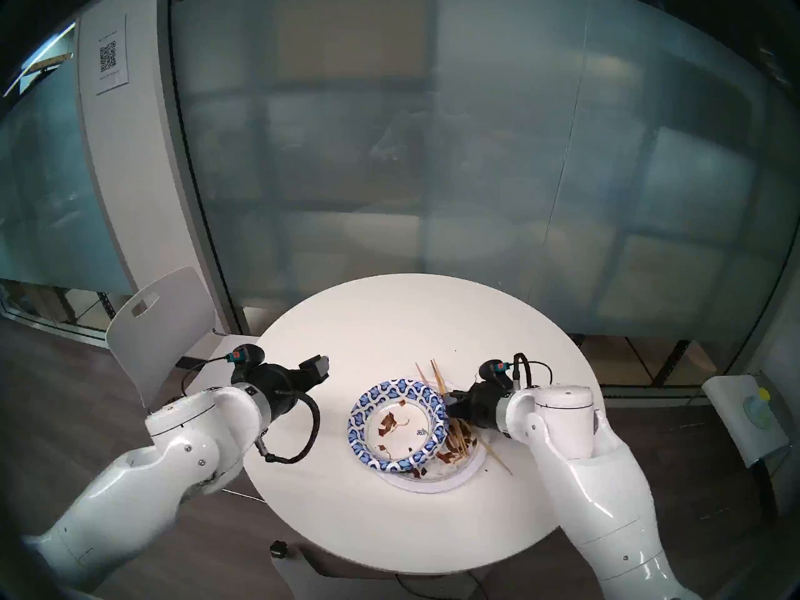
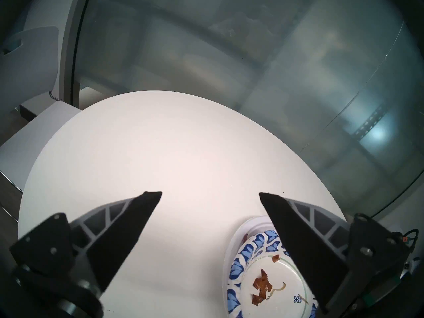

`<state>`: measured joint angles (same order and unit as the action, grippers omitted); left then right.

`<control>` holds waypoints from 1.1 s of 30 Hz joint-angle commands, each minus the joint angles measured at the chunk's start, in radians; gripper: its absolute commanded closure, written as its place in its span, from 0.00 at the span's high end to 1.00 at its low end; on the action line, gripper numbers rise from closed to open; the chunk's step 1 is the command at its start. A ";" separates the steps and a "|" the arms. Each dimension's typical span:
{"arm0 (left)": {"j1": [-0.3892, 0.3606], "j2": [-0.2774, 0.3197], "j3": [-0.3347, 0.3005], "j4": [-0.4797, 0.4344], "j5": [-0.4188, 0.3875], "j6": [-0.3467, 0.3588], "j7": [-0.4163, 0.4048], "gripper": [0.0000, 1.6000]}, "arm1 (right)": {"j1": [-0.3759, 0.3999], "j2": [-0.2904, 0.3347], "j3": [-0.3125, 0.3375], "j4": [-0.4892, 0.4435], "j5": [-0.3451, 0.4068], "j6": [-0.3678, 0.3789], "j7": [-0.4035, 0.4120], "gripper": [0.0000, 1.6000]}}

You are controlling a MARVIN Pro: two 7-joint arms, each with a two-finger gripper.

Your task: Stack the plates into one stack

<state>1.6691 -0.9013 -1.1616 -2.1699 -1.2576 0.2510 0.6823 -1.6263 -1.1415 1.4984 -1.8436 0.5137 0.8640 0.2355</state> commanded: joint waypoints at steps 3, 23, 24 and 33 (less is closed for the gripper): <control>-0.006 -0.003 -0.004 -0.019 0.000 -0.002 0.001 1.00 | 0.004 0.013 0.039 -0.097 0.012 0.059 -0.014 0.62; -0.006 -0.002 -0.004 -0.018 0.000 -0.002 0.001 1.00 | -0.155 0.045 0.236 -0.326 0.083 0.096 -0.054 0.91; -0.006 -0.002 -0.004 -0.019 0.000 -0.002 0.001 1.00 | -0.186 0.041 0.259 -0.360 0.089 0.096 -0.068 0.91; -0.006 -0.002 -0.004 -0.019 0.000 -0.002 0.002 1.00 | -0.242 0.055 0.324 -0.393 0.115 0.096 -0.081 0.97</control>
<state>1.6691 -0.9011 -1.1616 -2.1700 -1.2576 0.2509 0.6821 -1.8083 -1.1026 1.7769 -2.1834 0.6042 0.9630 0.1592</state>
